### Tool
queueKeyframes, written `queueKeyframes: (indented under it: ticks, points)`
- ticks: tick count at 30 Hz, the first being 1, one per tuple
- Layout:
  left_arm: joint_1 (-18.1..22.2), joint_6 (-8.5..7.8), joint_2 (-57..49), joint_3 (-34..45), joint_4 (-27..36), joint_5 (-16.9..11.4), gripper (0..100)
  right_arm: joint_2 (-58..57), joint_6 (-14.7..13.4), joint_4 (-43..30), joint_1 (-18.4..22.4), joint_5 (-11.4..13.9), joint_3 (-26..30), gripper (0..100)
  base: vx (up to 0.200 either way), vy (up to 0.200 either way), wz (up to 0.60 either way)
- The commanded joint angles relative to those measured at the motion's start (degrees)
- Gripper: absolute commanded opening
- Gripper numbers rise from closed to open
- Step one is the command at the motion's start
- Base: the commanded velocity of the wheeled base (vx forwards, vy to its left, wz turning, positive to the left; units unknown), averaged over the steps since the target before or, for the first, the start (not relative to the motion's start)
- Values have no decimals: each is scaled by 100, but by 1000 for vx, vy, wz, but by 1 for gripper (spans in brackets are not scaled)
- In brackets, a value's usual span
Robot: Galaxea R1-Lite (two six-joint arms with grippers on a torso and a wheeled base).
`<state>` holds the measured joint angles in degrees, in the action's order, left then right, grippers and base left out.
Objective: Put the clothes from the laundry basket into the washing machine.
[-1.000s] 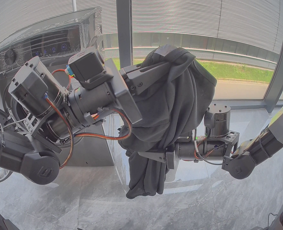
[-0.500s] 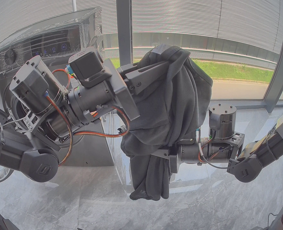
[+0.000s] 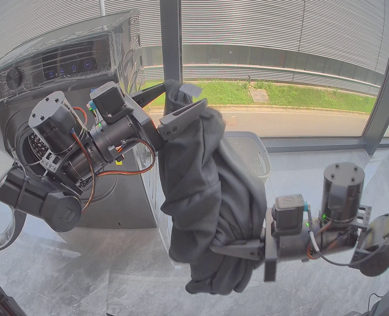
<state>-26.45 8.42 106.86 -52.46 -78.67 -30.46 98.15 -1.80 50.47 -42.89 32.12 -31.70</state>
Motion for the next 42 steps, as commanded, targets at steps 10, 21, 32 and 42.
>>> queueKeyframes:
  ticks: [10, 21, 32, 42]
  points:
    - [518, -34, 1091, 306, -966, 5, 100, -1922, -558, -2, -405, -92, 1368, 0, 0, 0, 0]
    - [580, -456, 783, 570, -1089, -689, 100, -1852, -786, -2, 70, -162, 1130, 0, 0, 0, 0]
    - [-343, -1141, -394, 2802, -1063, -2007, 100, -1694, -786, -2, 272, -162, 586, 0, 0, 0, 0]
    - [-976, -1159, -377, 2917, -1054, -2034, 100, -1447, -778, -2, 202, -162, 208, 0, 0, 0, 0]
